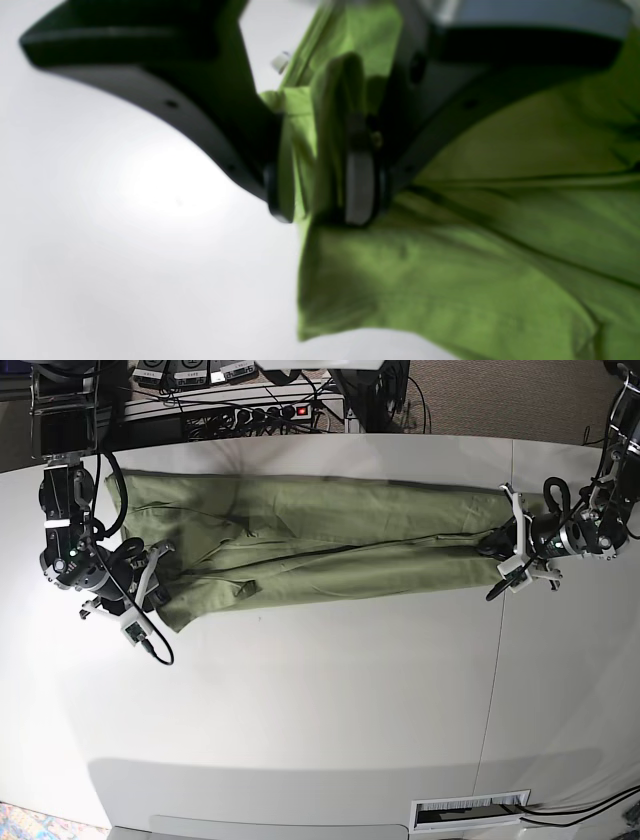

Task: Fold the T-shirt properly
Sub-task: 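Pull the collar end straight with the right gripper while left holds hem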

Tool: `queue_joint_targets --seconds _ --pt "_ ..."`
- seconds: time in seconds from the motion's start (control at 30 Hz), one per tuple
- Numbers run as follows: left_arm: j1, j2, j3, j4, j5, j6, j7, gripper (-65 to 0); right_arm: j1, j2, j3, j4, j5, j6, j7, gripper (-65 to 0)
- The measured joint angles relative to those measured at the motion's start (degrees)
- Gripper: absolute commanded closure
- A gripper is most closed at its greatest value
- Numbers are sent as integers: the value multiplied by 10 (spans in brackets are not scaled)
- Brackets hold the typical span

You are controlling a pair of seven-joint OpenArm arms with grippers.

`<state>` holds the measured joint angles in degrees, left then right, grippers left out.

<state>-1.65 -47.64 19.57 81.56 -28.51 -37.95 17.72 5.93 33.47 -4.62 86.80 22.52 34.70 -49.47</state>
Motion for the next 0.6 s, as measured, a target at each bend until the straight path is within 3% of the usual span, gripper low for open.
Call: queue_joint_targets --seconds 0.2,0.4,0.6 --pt "0 0 0 0 0 0 0 0 64 -4 1 -3 -16 -2 15 -179" --pt "0 0 0 0 -1 0 1 0 101 -62 0 -70 -45 1 37 -179" --pt "0 0 0 0 0 0 2 0 104 -69 0 -95 -46 -1 34 -179"
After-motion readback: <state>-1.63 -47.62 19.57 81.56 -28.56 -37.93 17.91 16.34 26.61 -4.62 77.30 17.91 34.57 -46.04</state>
